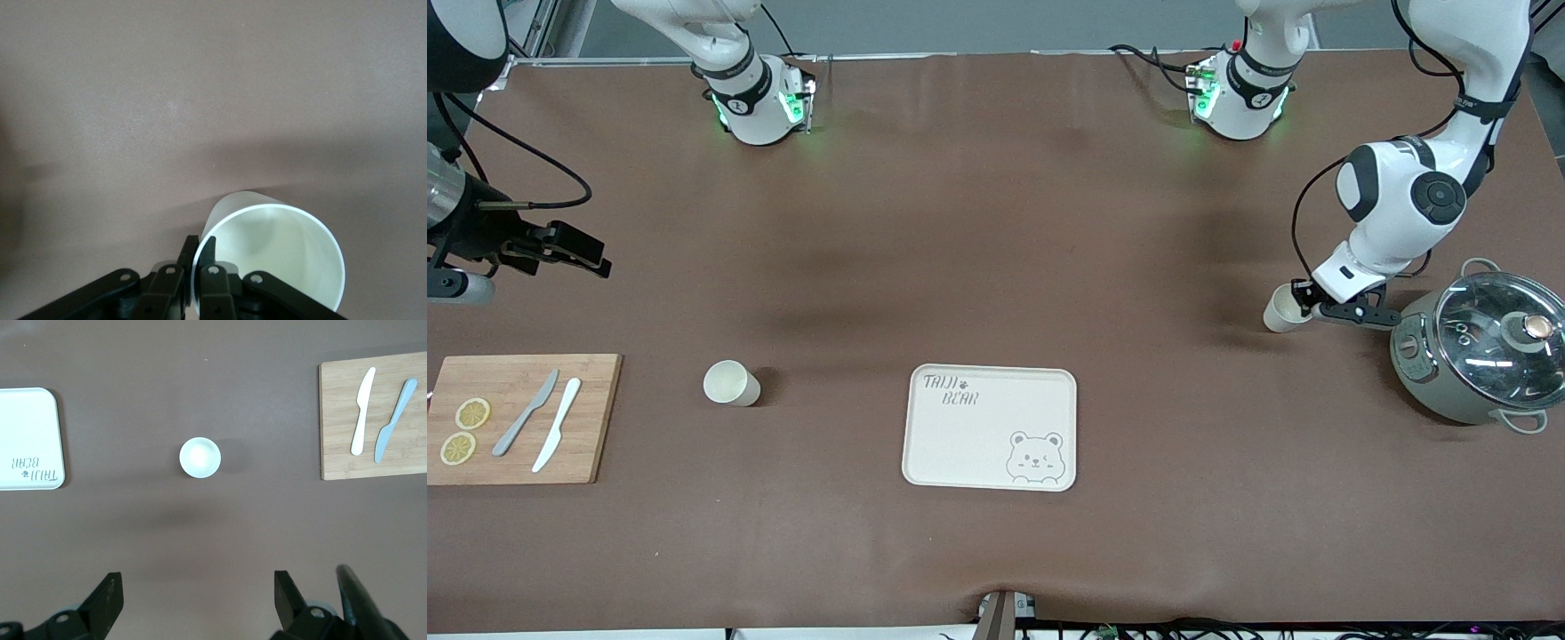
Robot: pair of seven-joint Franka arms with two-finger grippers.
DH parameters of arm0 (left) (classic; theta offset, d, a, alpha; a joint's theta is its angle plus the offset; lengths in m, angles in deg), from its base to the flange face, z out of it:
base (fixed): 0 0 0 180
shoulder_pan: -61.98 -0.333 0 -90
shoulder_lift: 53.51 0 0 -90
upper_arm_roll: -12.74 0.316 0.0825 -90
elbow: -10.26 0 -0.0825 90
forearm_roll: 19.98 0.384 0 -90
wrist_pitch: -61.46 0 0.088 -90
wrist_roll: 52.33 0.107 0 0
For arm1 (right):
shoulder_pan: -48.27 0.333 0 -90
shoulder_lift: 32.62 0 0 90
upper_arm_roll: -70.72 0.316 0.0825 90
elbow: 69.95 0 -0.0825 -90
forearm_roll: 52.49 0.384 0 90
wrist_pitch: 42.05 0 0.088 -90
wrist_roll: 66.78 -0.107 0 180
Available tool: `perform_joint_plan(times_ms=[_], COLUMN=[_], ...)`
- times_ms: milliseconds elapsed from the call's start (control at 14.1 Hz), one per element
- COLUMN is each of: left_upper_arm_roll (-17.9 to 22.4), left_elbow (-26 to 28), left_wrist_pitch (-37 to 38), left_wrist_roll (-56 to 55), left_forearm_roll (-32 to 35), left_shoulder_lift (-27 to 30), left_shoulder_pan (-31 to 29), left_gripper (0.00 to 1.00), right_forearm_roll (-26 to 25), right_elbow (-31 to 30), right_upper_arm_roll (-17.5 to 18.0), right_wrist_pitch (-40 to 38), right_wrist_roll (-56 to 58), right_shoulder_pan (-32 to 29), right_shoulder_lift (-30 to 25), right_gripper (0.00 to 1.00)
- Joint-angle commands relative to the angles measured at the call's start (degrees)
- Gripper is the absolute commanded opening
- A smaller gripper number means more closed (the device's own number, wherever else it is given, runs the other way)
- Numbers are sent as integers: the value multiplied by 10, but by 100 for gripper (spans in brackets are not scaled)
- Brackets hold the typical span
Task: Place white IKEA cup upright on tray with both arms
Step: 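Close the left gripper on the cup rim and lift it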
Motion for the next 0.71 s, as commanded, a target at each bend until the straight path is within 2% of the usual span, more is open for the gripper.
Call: perform_joint_plan(times_ms=[0, 283, 425, 637], left_upper_arm_roll=[-12, -54, -73, -126], left_elbow=[8, -29, -76, -161], left_wrist_pitch=[-9, 16, 84, 202], left_wrist_roll=[-27, -79, -98, -170], left_forearm_roll=[14, 14, 14, 14], left_shoulder_lift=[10, 14, 14, 12], left_shoulder_pan=[-4, -4, -4, -2], left_gripper=[0, 0, 0, 0], right_forearm_roll=[-6, -8, -9, -13], right_elbow=[9, 9, 9, 9], right_upper_arm_roll=[1, 0, 0, 0], right_wrist_pitch=[-6, -6, -3, -2], right_wrist_roll=[9, 9, 9, 10], right_shoulder_pan=[-6, -6, -6, -5], right_shoulder_lift=[7, 6, 7, 8], right_gripper=[100, 100, 100, 100])
